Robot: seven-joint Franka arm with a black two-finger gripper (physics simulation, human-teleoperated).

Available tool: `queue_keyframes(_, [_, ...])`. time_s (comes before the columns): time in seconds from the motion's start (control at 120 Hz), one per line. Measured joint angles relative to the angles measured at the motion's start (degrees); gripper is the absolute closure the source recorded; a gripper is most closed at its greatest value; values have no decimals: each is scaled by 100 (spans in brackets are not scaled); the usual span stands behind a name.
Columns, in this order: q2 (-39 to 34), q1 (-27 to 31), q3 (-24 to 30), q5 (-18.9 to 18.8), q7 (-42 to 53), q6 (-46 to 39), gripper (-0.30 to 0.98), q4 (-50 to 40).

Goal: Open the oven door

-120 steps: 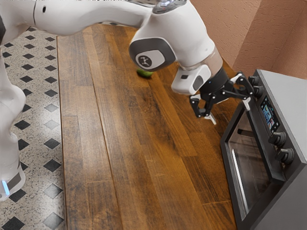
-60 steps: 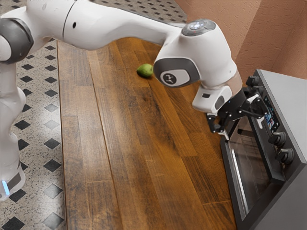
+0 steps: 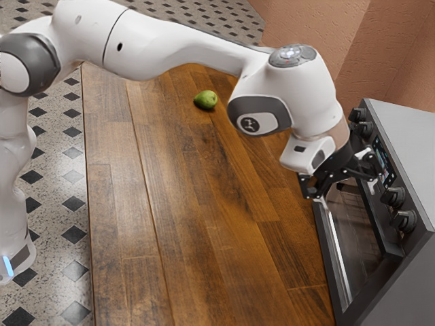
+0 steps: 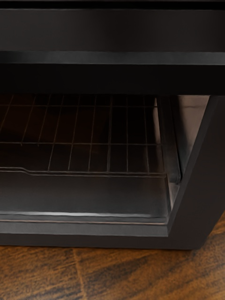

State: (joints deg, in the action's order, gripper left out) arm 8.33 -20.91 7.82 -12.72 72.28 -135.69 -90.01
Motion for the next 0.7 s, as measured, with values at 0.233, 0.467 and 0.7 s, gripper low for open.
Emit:
queue_keyframes(0.233, [152,8,9,5,4,-44,0,123])
queue_keyframes(0.467, [292,9,9,6,-5,-62,0,157])
queue_keyframes(0.7, [294,17,13,-6,-69,-48,-3,-42])
